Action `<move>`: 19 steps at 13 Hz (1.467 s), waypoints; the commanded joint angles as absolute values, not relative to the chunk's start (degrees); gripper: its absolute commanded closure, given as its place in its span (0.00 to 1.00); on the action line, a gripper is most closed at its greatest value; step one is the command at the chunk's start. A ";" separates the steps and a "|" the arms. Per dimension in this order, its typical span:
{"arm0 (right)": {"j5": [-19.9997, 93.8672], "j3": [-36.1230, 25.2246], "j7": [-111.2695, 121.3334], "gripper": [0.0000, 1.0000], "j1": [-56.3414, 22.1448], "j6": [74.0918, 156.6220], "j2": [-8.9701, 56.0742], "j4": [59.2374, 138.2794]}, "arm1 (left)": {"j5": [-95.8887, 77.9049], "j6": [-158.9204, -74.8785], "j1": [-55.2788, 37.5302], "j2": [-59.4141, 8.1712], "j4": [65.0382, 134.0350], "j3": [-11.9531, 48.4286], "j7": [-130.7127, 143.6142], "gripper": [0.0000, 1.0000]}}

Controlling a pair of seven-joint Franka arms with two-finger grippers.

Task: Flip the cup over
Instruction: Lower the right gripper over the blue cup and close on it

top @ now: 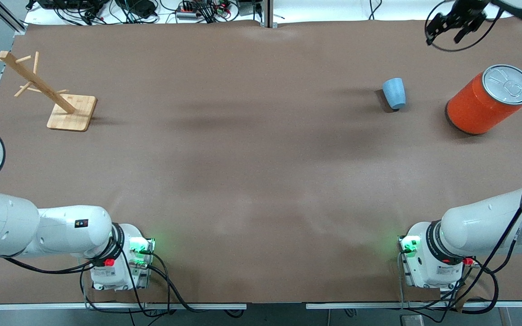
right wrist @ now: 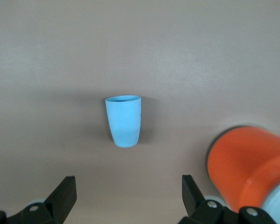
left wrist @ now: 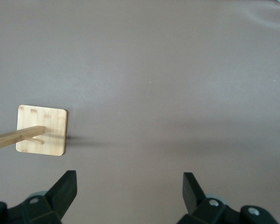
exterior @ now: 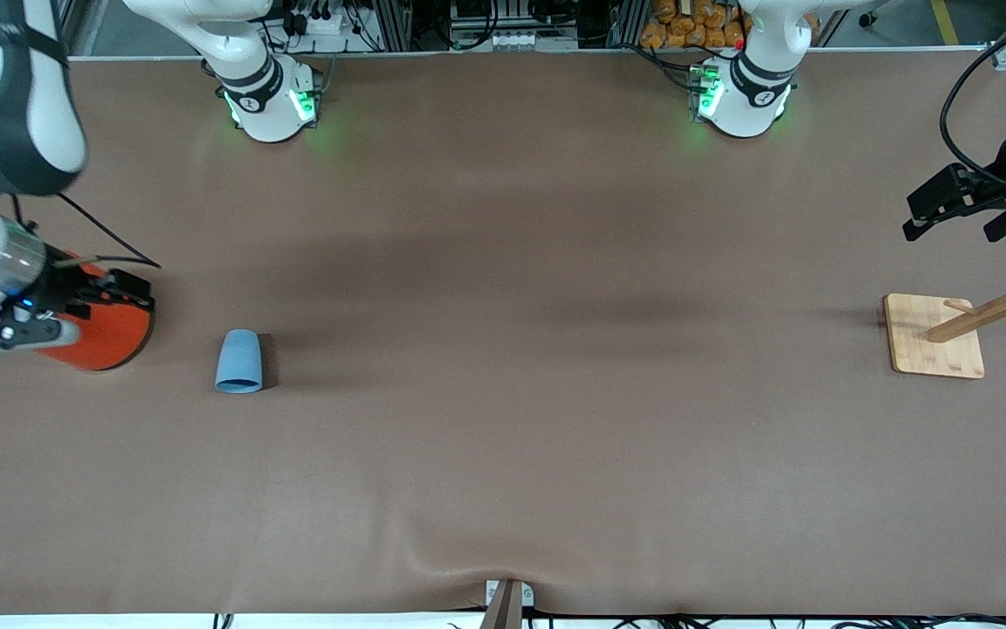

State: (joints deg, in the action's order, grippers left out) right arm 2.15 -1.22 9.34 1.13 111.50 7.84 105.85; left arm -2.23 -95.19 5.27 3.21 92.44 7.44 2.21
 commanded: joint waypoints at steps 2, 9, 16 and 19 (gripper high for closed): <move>3.08 -1.14 10.99 0.00 1.05 115.57 13.34 108.90 | -2.64 -94.31 5.80 2.73 91.67 7.65 2.46 0.00; 3.08 -1.14 19.42 0.00 -1.31 126.04 23.55 108.90 | -2.90 -94.31 5.71 2.72 91.67 7.38 2.37 0.00; 3.08 -1.14 23.56 0.00 0.00 133.15 29.44 108.90 | -2.90 -94.31 5.71 2.72 91.67 7.38 2.46 0.00; 3.08 -1.14 23.03 0.00 -0.53 133.24 29.44 108.81 | -2.90 -94.31 5.71 2.72 91.67 7.38 2.20 0.00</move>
